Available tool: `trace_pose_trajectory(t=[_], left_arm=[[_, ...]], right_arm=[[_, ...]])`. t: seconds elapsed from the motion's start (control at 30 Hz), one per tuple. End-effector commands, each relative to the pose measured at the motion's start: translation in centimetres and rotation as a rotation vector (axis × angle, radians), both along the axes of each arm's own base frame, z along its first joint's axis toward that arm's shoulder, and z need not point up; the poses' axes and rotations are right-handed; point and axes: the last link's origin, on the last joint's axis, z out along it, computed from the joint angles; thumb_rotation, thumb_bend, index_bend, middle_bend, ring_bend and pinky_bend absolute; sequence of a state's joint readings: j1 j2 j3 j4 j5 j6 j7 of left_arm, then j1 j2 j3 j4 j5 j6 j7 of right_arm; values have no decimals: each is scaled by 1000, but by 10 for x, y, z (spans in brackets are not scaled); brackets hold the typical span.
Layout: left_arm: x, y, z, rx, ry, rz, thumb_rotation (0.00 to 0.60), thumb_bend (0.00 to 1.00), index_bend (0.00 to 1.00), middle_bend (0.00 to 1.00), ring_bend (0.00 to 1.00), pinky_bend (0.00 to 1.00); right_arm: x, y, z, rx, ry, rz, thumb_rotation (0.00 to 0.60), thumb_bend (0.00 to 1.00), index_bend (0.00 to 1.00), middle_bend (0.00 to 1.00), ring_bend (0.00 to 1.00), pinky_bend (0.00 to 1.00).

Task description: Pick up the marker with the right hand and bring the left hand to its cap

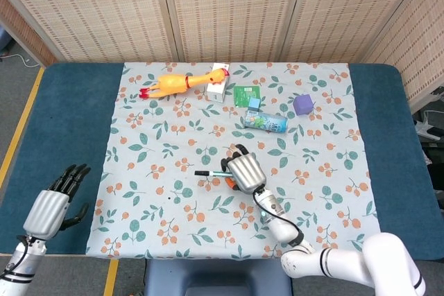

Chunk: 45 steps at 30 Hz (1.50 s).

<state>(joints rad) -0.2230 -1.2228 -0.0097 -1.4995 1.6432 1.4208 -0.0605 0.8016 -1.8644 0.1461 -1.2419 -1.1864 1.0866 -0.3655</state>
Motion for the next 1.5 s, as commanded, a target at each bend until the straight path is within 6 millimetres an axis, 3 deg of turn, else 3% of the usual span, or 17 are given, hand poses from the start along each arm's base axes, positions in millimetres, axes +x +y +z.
trace_pose_trajectory(t=[0.03,0.3,0.37,0.5,0.63,0.93,1.23,1.5], left_arm=[[25,24,-12,-28,108,-30,600,441,65,127,50,343],[55,43,-54,-66,181,-64,600,440,109,219,146,410],[72,55,-78,-54,291,-110,600,439,82,343,265,522],[87,67,-97,8,349,-101,600,439,143,702,618,829],[98,70,-110,28,329,-81,600,437,249,890,815,964],[124,84,-133,83,351,-91,600,419,342,972,896,1000],[127,93,-151,75,380,-72,600,391,371,993,916,1000],[128,90,-153,55,397,-78,600,387,375,994,917,1000]], right_arm=[[11,-8,6,6,29,44,600,366,980,768,409,174],[32,-7,3,33,77,78,600,366,980,767,409,174],[48,-6,-2,39,86,90,600,367,980,767,409,174],[57,-5,-3,24,97,71,600,366,980,767,409,174],[61,-6,-5,13,109,62,600,366,980,767,409,174],[66,-4,-17,4,98,39,600,366,979,767,409,174],[73,-2,-28,5,75,32,600,366,980,767,409,175],[69,-8,-27,-14,83,25,600,366,980,768,409,175]])
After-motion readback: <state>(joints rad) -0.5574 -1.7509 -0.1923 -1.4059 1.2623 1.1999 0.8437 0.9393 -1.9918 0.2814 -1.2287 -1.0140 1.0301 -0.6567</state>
